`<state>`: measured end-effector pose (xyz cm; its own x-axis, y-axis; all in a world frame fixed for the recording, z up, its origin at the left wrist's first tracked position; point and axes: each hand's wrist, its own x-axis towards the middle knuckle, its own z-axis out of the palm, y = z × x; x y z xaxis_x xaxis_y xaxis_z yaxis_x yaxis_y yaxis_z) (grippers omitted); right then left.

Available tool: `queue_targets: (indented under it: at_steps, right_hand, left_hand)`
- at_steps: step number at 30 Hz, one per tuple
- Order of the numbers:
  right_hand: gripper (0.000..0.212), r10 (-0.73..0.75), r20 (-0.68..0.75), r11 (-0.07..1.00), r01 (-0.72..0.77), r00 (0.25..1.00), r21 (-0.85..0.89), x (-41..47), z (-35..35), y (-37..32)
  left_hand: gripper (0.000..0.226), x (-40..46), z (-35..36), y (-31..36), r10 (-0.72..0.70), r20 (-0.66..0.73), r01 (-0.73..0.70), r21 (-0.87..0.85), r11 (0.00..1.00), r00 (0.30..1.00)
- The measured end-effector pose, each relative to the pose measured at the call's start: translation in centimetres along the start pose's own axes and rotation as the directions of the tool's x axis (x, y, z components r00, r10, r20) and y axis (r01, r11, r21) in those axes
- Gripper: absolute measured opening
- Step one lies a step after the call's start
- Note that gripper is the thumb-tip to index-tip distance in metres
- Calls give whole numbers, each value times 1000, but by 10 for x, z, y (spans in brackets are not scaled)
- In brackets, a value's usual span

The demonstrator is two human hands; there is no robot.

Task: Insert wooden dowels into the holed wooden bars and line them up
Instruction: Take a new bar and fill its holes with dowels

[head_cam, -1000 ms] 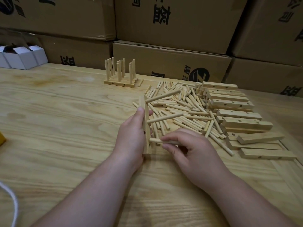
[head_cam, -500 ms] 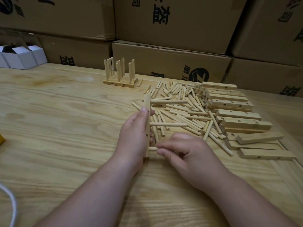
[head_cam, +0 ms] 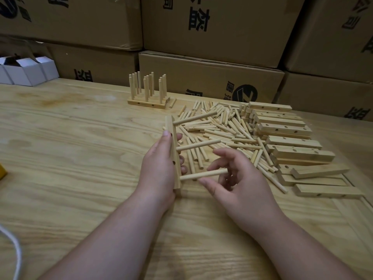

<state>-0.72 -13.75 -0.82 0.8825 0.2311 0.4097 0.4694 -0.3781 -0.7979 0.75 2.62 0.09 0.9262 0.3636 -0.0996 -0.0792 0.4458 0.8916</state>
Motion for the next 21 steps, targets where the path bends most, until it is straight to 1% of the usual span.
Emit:
queue_targets:
  at_steps: [3,9,12,14,16,19,21]
  right_hand:
    - [41,-28,-53,1000,27,998,-1,-2,-1,0]
    - [18,-54,-121,991,69,991,117,-4,-1,-1]
    - [19,-48,-153,990,68,987,123,-4,0,-2]
    - [19,3,-175,986,26,985,165,-5,3,-4]
    - [14,52,-160,981,-21,986,191,-5,5,-5]
    - [3,98,-114,987,-82,989,138,-4,7,-5]
    - [8,114,-112,990,-103,987,96,-4,7,-6]
  left_hand:
    - [38,2,-1,1,-12,-26,12,-27,1000,1000]
    - [39,7,-5,1,-16,-74,10,-74,997,997]
    - [39,8,-5,0,-21,-78,15,-81,997,997]
    - [39,8,-5,0,-14,-61,9,-94,996,998]
    - [39,7,-4,0,0,-36,-4,-113,994,999]
    - [34,5,-2,0,11,17,-9,-132,991,1000]
    - [26,4,-1,0,11,57,-3,-139,990,998]
